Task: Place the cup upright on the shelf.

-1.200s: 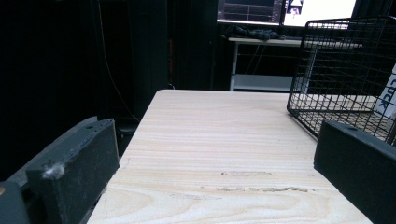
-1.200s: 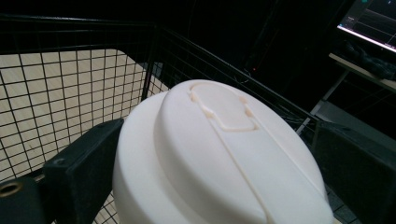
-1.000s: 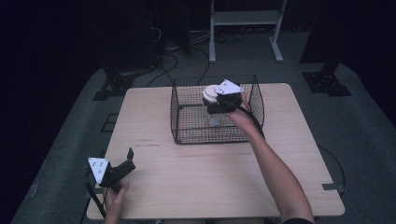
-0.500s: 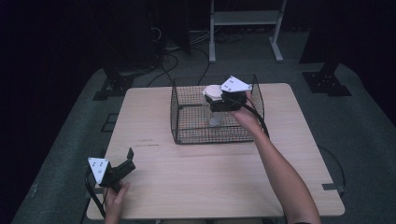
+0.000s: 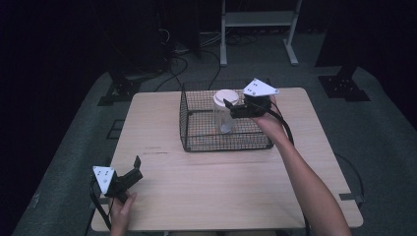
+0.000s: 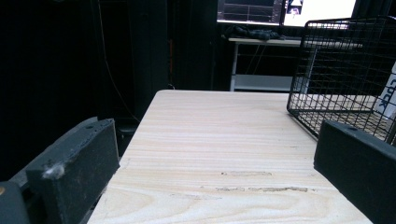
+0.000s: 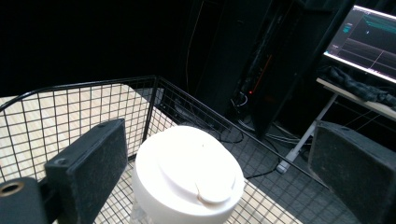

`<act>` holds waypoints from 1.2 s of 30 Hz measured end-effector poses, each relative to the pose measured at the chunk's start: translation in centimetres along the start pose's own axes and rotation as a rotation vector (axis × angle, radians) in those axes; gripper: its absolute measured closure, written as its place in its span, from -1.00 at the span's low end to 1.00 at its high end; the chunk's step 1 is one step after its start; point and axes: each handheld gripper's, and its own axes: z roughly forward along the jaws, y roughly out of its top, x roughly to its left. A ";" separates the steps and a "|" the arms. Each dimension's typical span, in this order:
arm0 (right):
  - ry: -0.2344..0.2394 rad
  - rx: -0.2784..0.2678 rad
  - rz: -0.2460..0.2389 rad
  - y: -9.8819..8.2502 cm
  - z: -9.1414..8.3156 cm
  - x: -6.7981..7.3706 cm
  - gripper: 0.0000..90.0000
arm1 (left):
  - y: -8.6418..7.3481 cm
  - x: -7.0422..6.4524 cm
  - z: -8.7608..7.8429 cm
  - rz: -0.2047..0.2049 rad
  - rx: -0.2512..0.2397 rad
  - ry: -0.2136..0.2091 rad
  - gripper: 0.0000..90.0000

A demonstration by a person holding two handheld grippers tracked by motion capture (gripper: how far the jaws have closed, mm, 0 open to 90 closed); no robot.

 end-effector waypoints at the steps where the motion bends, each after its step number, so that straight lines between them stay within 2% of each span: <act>1: -0.001 0.001 -0.003 0.0 -0.2 -0.1 -0.91 | 0.0 0.0 0.0 0.001 0.000 0.001 -1.00; 6: 0.001 -0.008 0.000 0.0 -1.3 -0.3 -0.91 | 0.0 0.0 0.0 0.004 0.001 0.001 -1.00; 14: -0.001 0.003 0.015 -1.2 -3.0 -0.7 -0.91 | 0.0 -0.1 0.0 0.007 0.000 0.001 -1.00; 28: -0.015 0.012 0.014 -2.5 -5.8 -1.2 -0.91 | 0.0 -0.1 0.0 0.013 0.001 0.002 -1.00; 36: -0.020 0.012 0.033 -3.7 -7.5 -1.4 -0.91 | 0.0 -0.2 0.0 0.012 0.000 0.003 -1.00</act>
